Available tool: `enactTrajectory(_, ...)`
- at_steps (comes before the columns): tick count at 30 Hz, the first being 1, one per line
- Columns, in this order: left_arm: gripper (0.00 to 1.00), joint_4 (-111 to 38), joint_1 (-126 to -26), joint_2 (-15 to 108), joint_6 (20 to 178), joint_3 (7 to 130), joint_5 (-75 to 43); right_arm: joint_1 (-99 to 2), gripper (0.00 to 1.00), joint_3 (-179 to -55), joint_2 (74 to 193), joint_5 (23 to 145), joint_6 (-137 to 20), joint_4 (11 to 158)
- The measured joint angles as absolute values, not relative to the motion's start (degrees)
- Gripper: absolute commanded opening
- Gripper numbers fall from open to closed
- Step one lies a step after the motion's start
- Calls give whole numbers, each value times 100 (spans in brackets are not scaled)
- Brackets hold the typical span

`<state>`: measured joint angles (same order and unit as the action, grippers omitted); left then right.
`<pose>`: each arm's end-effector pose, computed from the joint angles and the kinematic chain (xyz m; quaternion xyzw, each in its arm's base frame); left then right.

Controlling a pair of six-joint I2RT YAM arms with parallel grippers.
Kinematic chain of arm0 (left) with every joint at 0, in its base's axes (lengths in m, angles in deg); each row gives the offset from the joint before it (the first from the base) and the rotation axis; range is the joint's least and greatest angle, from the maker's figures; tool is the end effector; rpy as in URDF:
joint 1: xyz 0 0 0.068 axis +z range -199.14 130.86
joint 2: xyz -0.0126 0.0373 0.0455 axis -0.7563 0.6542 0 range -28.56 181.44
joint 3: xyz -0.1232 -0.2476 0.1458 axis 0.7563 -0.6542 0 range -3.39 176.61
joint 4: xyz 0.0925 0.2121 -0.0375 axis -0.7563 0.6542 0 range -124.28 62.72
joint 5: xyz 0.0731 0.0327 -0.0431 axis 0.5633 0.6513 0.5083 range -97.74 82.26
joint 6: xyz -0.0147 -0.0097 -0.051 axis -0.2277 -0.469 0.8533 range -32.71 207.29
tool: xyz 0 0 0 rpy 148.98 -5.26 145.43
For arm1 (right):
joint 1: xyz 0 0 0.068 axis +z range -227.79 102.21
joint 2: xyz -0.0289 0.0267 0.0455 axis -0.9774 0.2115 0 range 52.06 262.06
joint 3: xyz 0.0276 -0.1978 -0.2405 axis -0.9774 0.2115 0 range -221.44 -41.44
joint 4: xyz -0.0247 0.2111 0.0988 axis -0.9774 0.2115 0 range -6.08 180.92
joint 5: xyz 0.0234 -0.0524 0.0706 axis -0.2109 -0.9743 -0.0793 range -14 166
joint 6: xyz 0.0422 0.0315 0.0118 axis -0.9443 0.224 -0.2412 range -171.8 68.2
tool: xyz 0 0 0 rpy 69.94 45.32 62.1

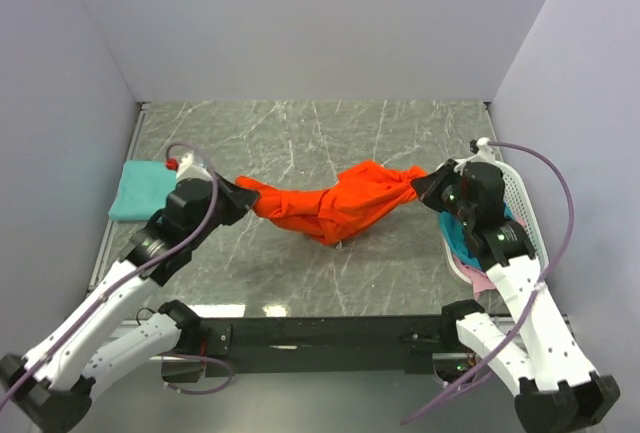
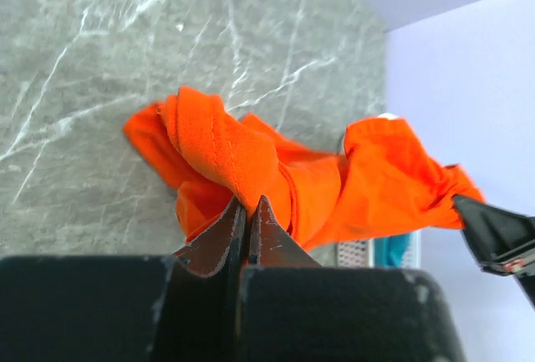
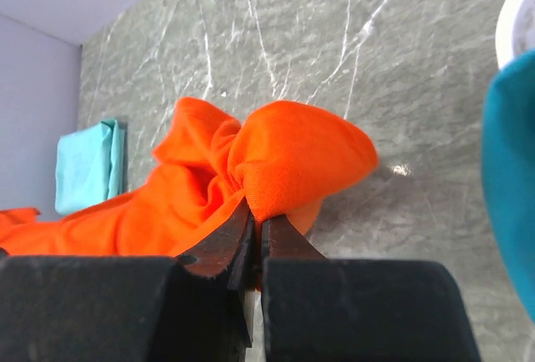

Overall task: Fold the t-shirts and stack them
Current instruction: Flatten the tshirt out

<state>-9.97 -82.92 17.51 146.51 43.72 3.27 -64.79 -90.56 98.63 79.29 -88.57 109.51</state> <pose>0.1063 -0.0629 0.3541 -0.2345 0.7993 -0.3420 0.4350 0.1206 0.0298 0.3616 0.1562 0.8191 0.2538 0.4902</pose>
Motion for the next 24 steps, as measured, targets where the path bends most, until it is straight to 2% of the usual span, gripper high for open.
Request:
enactTrajectory(6, 1, -820, -8299, 1021, 14576, 4481, 419, -6475, 0, -9410, 9220, 8049, -8774, 11462)
enactTrajectory(17, 1, -828, -8305, 741, 14325, 5810, 419, -6468, 0, -11097, 8350, 8366, -8569, 11464)
enactTrajectory(21, 1, -1014, -8310, 1147, 14238, 6068, 480, -6466, 1, -11172, 8394, 8379, -8518, 11259)
enactTrajectory(24, 1, -966, -8268, 2043, 14157, 6462, 635, -6466, 0, -11170, 8770, 8425, -8464, 11097)
